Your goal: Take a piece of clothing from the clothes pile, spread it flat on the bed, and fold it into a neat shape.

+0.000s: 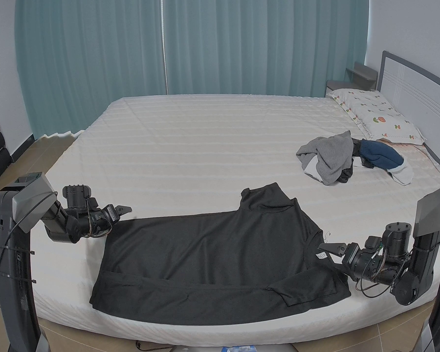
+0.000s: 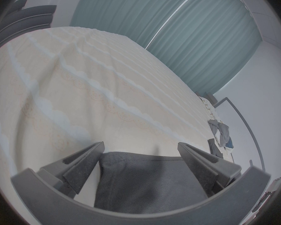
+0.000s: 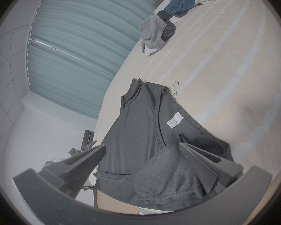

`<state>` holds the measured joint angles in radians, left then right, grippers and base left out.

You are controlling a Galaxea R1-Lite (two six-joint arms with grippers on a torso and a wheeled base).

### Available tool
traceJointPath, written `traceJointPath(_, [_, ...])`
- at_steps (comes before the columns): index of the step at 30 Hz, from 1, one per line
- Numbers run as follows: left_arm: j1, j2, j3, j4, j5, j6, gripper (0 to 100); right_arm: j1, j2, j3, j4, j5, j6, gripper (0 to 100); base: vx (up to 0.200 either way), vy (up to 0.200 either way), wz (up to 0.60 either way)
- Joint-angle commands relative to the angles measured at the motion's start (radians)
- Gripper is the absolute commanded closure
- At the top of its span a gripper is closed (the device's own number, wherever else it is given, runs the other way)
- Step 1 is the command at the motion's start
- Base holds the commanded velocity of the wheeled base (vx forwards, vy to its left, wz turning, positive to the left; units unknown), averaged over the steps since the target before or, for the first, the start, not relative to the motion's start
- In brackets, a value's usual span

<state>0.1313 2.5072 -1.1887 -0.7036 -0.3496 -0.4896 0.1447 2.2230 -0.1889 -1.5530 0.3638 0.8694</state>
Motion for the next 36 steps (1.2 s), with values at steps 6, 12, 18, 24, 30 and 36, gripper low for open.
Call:
traceJointPath(6, [0.002, -0.016, 0.047, -0.007, 0.02, -0.003, 0, -0.002, 0.003, -0.003, -0.013, 0.0, 0.0, 0, 0.0, 0.0, 0.0])
traceJointPath(12, [-0.001, -0.015, 0.054, -0.005, 0.02, -0.001, 0, 0.001, 0.003, -0.003, -0.013, 0.001, 0.0, 0, 0.0, 0.0, 0.0])
traceJointPath(18, [-0.002, -0.01, 0.038, -0.005, 0.02, -0.003, 100, 0.001, 0.02, -0.01, -0.013, -0.002, -0.001, 0, 0.0, 0.0, 0.0])
traceJointPath(24, [0.004, -0.016, 0.038, -0.005, 0.021, -0.004, 100, -0.002, 0.035, -0.07, -0.012, -0.003, -0.004, 0, 0.0, 0.0, 0.0])
traceJointPath(30, [0.005, -0.044, 0.044, -0.005, 0.041, -0.024, 100, 0.009, 0.127, -0.241, -0.004, -0.003, -0.047, 0, 0.0, 0.0, 0.0])
traceJointPath(36, [0.018, -0.076, 0.043, -0.002, 0.057, -0.087, 100, 0.019, 0.095, -0.495, 0.303, -0.005, -0.141, 0, 0.0, 0.0, 0.0])
